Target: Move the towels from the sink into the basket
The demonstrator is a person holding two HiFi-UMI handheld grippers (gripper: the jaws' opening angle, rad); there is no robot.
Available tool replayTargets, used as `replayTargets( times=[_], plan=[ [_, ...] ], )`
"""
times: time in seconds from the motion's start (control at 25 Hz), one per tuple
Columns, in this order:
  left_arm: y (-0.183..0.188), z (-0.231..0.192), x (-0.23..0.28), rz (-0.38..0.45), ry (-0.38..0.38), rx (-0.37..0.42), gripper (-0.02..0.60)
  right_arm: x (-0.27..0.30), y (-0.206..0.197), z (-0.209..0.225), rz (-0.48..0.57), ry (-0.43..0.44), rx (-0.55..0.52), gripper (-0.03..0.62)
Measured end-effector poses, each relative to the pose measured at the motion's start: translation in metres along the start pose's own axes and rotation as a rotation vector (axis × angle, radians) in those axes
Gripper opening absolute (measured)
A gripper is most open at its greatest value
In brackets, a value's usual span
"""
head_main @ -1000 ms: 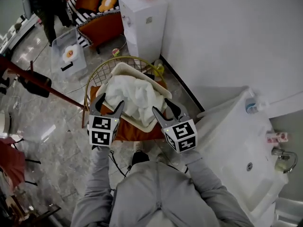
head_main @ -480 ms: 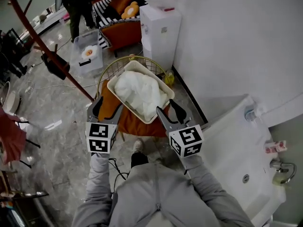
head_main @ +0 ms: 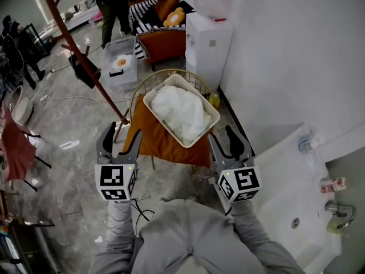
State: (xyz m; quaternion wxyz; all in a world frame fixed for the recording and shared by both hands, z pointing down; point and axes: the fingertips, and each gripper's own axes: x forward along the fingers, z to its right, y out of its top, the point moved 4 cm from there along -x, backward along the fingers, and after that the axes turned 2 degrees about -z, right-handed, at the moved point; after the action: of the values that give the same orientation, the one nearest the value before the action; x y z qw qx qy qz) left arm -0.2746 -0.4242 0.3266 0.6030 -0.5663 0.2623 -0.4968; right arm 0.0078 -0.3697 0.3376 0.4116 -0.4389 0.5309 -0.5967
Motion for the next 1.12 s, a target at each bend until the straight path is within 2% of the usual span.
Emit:
replayTargets(
  times=[0.2,0.72,1.12],
  plan=[
    [0.001,-0.014,-0.017,0.047,0.011,-0.008,0.337,-0.007,0.005,-0.007,0.017,-0.047,-0.019,0.199],
    [-0.011,-0.044,-0.038,0.086,-0.016,-0.030,0.337,-0.030,0.003,-0.031,0.008,-0.152,-0.029,0.199],
    [-0.012,-0.043,-0.038,0.109,-0.044,-0.042,0.337,-0.034,0.004,-0.037,0.015,-0.167,-0.036,0.199]
  ],
)
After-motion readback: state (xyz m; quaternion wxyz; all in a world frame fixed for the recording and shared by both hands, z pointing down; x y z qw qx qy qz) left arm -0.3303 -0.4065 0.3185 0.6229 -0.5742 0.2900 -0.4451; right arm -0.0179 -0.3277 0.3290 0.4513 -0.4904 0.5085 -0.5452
